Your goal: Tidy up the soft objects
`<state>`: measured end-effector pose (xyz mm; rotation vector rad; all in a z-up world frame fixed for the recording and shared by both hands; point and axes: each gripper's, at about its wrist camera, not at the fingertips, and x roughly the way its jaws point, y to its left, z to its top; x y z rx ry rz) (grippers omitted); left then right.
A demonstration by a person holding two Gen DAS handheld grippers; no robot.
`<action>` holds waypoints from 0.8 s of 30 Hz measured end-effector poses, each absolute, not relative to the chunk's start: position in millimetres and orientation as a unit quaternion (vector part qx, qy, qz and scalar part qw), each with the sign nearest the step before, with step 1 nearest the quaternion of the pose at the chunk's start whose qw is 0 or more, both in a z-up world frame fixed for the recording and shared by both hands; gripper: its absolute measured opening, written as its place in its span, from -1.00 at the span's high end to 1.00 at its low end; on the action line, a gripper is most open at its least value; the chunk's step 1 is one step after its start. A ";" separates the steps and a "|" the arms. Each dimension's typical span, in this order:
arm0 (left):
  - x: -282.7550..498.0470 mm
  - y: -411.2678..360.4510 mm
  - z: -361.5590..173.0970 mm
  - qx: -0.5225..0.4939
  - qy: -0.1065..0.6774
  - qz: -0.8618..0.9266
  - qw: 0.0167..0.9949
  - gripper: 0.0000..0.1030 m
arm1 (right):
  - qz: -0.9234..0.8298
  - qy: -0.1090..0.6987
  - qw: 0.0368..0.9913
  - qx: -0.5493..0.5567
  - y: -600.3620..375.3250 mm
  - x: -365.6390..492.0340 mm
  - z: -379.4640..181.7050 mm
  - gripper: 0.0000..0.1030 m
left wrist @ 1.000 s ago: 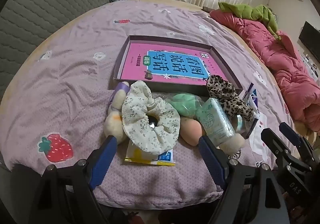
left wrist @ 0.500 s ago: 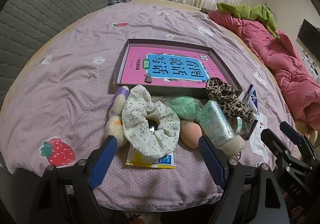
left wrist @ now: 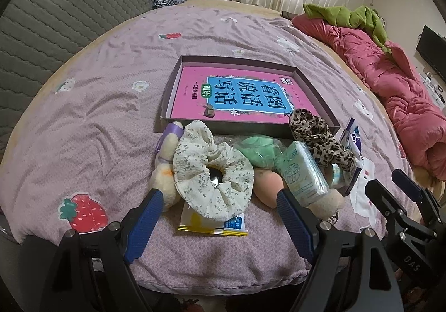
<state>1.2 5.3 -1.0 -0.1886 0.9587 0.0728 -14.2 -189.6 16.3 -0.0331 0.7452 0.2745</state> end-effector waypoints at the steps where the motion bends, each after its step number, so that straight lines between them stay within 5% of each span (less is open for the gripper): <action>1: 1.2 5.3 -0.7 -0.091 0.460 0.035 0.883 -0.61 | 0.134 0.363 0.922 -0.016 -190.1 -13.2 16.0 -0.61; 24: 1.4 4.1 -2.0 -0.092 0.462 0.029 0.882 -0.61 | 0.132 0.363 0.922 -0.015 -189.5 -12.6 15.1 -0.61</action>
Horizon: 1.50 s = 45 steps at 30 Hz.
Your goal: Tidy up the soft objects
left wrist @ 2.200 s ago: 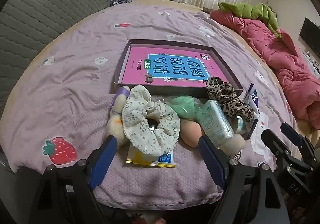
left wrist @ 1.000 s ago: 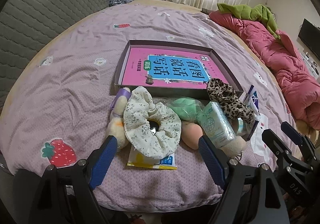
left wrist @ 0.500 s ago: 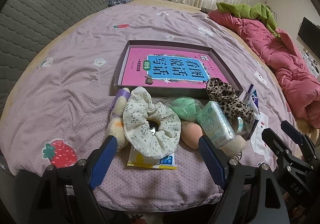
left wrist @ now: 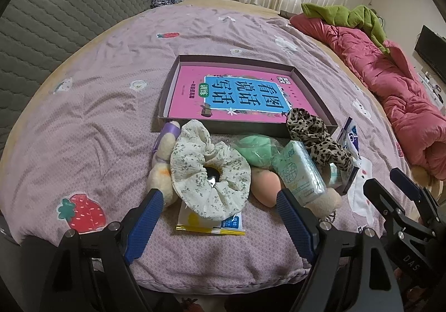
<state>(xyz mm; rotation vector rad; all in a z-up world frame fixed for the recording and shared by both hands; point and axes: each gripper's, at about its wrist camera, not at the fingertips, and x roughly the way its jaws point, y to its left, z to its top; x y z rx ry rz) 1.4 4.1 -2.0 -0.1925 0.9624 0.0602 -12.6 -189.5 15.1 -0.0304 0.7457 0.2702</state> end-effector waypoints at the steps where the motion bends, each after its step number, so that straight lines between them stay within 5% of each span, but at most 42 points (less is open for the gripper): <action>1: 1.6 4.5 -2.2 -0.093 0.463 0.029 0.881 -0.61 | 0.131 0.363 0.922 -0.015 -189.4 -12.7 15.2 -0.61; 45: 10.8 81.2 -29.6 -0.146 0.495 0.069 0.854 -0.60 | 0.117 0.392 0.912 0.009 -199.2 4.4 -3.5 -0.61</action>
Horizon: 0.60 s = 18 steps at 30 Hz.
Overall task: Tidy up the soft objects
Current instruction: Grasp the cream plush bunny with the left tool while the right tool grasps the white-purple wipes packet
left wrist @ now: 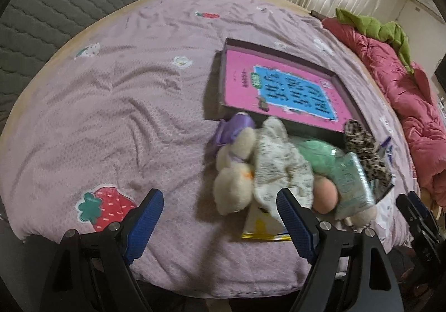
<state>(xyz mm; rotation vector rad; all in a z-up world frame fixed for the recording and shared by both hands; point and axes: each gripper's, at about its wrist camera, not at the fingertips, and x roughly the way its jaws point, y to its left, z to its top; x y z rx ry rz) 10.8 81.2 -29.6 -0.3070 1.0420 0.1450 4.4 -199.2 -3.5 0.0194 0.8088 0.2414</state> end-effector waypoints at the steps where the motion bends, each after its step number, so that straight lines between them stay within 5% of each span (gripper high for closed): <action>1: 11.4 83.8 -31.6 -0.148 0.498 0.069 0.851 -0.59 | 0.117 0.394 0.912 0.010 -199.8 5.0 -4.1 -0.61; 18: 18.0 79.2 -53.9 -0.106 0.517 0.067 0.847 -0.49 | 0.109 0.415 0.903 0.014 -201.0 15.8 -17.6 -0.61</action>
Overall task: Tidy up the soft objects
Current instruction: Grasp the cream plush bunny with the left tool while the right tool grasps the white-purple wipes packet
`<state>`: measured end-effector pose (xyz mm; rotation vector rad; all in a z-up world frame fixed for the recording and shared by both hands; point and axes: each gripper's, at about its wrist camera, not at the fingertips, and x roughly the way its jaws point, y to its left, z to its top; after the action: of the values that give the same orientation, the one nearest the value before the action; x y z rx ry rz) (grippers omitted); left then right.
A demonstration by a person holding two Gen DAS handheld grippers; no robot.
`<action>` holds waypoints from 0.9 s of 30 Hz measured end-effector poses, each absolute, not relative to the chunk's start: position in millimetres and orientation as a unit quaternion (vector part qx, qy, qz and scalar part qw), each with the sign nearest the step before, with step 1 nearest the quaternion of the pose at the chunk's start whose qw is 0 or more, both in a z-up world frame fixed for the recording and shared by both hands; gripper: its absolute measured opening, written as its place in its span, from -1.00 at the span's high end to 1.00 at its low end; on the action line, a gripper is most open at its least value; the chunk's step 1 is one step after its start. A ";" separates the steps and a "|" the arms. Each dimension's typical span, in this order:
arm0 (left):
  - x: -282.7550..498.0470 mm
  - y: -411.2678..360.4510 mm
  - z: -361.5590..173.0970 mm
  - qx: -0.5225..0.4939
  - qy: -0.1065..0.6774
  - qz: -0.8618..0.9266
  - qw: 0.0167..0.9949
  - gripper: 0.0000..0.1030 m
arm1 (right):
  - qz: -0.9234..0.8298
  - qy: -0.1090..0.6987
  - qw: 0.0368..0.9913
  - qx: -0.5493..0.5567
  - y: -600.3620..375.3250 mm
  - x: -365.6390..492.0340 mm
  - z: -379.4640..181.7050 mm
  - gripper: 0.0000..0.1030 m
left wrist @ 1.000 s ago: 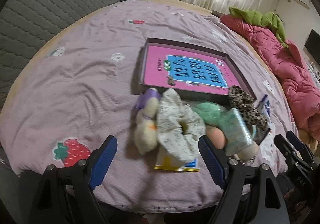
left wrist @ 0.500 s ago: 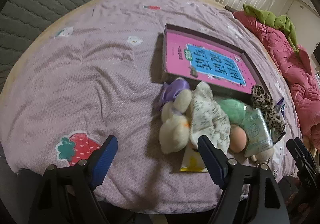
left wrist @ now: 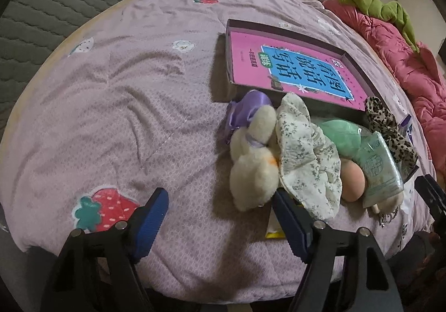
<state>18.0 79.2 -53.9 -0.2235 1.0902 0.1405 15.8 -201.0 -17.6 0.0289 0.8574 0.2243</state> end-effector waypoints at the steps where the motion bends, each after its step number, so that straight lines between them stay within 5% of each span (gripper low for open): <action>1: 20.0 78.4 -53.8 -0.106 0.515 0.065 0.848 -0.49 | 0.106 0.416 0.903 0.015 -201.8 17.2 -18.3 -0.61; 20: 40.4 94.9 -61.6 -0.159 0.499 0.054 0.850 -0.36 | 0.030 0.419 0.907 0.012 -220.1 51.8 -36.9 -0.60; 27: 54.3 88.2 -67.4 -0.151 0.506 0.025 0.849 -0.04 | 0.060 0.420 0.905 0.012 -221.8 58.6 -39.8 0.22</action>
<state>54.3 88.2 -67.4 -0.3177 1.0659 0.0523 58.6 -221.8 -39.8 0.0245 0.8681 0.1240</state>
